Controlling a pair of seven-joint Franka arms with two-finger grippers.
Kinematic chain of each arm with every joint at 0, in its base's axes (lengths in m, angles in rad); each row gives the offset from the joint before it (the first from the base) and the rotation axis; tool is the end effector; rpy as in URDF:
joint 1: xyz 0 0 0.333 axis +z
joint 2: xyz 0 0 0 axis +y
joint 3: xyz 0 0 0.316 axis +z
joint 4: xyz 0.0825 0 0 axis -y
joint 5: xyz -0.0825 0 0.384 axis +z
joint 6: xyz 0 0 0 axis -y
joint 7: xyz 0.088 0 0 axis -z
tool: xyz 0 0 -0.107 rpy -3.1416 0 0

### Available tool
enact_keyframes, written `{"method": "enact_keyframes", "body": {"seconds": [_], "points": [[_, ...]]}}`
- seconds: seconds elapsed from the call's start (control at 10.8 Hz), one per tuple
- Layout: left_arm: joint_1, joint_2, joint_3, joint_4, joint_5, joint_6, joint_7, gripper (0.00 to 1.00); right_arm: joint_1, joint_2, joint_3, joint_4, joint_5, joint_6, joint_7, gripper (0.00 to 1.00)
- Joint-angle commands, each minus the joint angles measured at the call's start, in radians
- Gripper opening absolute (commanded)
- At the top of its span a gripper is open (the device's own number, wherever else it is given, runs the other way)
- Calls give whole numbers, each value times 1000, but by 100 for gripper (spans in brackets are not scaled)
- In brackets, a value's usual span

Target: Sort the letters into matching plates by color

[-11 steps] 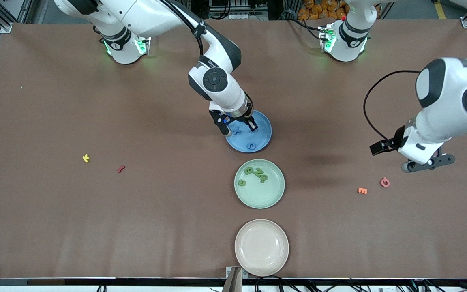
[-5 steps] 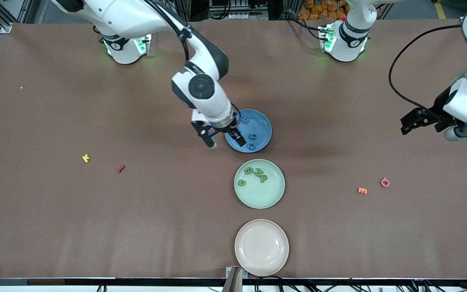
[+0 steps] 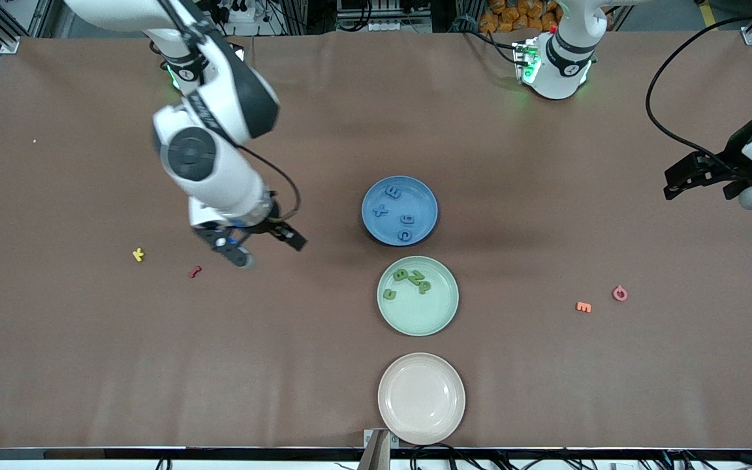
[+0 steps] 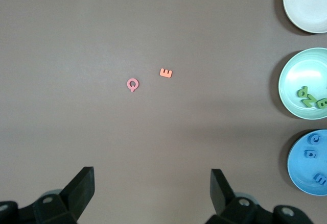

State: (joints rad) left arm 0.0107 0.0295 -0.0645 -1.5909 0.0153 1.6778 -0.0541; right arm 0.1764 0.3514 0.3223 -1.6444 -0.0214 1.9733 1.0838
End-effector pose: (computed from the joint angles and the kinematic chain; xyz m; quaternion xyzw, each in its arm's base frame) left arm 0.5727 -0.0288 0.6081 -0.9996 0.0004 -0.0290 0.0051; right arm 0.5853 0.2926 0.4195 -0.9551 0.2928 0.0334 0.0299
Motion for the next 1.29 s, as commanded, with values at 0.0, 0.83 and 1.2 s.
{"method": "enact_keyframes", "body": {"seconds": [0.0,0.83,1.2], "points": [[3,17,0,43,-32,-29,27,100,-153,-153,8,-63,1,-88,-343,100],[-6,4,-6,37,-48,5,30,100,-287,-382,-160,15,1,-306,-993,100],[-6,6,-6,39,-46,16,30,100,-287,-379,-209,92,18,-384,-1068,100]]}}
